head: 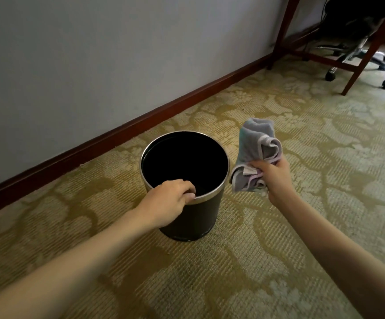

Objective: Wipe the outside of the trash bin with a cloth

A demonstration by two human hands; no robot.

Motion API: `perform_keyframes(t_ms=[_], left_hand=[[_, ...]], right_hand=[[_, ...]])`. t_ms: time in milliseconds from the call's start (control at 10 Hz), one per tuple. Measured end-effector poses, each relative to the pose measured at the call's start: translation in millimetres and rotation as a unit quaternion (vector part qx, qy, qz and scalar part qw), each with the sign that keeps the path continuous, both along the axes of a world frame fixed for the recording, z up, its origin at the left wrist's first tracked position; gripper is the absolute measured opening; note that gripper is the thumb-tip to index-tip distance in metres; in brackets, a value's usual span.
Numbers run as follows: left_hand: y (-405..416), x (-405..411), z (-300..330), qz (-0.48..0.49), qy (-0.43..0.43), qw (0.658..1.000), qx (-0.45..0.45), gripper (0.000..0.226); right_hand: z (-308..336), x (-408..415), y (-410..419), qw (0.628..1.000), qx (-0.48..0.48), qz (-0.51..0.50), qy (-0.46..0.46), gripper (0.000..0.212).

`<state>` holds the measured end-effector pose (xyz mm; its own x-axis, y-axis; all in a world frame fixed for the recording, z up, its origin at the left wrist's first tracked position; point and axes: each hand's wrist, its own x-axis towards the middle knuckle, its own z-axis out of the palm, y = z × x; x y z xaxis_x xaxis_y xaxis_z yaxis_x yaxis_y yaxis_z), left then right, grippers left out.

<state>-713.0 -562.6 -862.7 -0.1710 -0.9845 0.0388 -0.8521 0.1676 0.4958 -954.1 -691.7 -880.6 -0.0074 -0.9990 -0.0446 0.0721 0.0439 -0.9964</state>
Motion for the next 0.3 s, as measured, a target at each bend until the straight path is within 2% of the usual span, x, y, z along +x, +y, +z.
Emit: perform_keyframes(t_ms=[100, 200, 300], left_hand=[[-5, 5, 29, 0.075, 0.085, 0.994, 0.009, 0.026], [-14, 5, 88, 0.155, 0.170, 0.973, -0.004, 0.023], [-21, 2, 169, 0.222, 0.248, 0.943, -0.003, 0.022]], right_hand=[[45, 11, 4, 0.999, -0.029, 0.020, 0.025, 0.046], [112, 29, 6, 0.998, -0.040, 0.052, -0.011, 0.043], [194, 41, 8, 0.992, -0.002, 0.083, -0.098, 0.047]])
